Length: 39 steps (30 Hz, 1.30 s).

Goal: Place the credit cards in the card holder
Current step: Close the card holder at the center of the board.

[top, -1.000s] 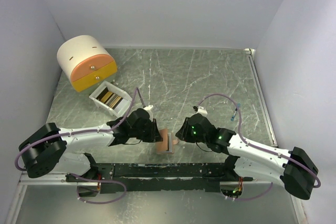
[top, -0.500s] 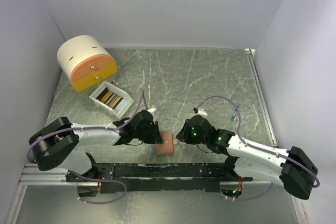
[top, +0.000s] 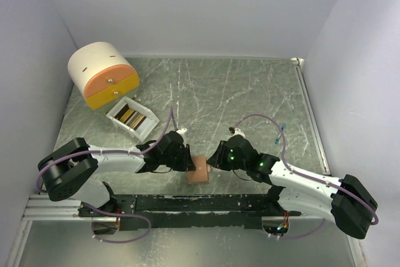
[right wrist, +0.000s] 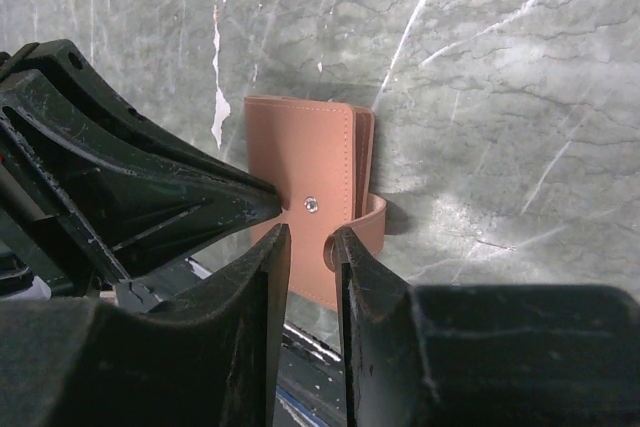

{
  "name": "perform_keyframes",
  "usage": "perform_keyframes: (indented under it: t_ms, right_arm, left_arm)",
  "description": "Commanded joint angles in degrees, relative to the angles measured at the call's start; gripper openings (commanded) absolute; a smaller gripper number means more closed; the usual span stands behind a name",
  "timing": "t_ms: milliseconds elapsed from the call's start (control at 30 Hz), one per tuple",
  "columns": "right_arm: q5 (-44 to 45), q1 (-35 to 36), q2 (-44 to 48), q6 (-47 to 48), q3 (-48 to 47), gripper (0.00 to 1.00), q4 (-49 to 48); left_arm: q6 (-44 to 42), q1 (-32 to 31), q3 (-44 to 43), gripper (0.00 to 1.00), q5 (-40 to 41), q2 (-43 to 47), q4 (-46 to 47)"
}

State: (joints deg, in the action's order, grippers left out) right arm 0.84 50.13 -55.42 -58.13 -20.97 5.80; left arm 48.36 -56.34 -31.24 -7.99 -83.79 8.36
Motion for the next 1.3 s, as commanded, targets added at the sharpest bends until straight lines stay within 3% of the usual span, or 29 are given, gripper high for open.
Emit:
perform_keyframes:
  t_ms: [0,433,1267]
  right_arm:
    - [-3.0,-0.6,-0.6,0.0,-0.2,0.25,-1.9]
    - [8.3,-0.8,3.2,1.6,-3.3,0.25,11.6]
    - [-6.5,-1.6,-3.4,-1.8,4.8,0.2,-9.9]
  left_arm:
    - [-1.5,-0.4,0.6,0.21,0.8,-1.5,-1.2]
    - [-1.2,-0.4,0.9,0.22,0.2,-1.3,-0.7]
    - [-0.1,-0.8,1.5,0.22,0.2,-0.7,0.4]
